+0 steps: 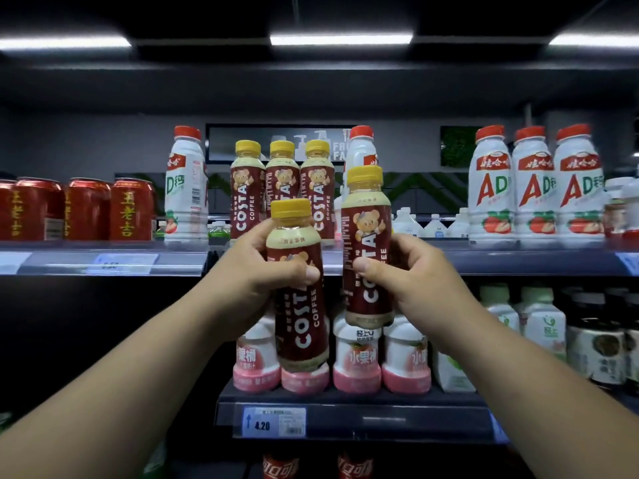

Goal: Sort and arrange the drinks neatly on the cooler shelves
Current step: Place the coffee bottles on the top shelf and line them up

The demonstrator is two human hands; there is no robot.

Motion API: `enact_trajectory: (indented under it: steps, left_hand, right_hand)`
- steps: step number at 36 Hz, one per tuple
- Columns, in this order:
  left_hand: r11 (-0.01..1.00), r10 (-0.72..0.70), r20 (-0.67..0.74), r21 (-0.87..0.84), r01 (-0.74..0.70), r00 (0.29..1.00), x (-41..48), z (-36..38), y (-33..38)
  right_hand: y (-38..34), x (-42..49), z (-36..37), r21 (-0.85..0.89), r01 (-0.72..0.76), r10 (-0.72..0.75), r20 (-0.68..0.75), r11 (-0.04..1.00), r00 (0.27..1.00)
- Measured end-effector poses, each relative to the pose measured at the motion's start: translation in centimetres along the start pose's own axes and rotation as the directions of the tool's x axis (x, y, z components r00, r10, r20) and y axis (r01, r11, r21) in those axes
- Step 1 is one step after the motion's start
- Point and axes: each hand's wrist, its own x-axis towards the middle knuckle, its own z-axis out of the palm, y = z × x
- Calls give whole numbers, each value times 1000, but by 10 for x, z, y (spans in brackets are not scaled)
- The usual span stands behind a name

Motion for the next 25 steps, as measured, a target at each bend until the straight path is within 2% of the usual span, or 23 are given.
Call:
enact_trajectory:
  steps: [10,17,25]
  left_hand:
    - [995,67,-290,85,-44,955,2,-72,52]
    - [950,172,-384,309,-50,907,17,-118,76]
    - [881,263,-397,470,-51,879,53,-134,78]
  right_hand:
    - [-8,25,42,28,43,-43,10,999,999]
    - [-15,44,79,21,68,-68,19,997,997]
    - [-18,53,101,28,61,-61,5,998,998]
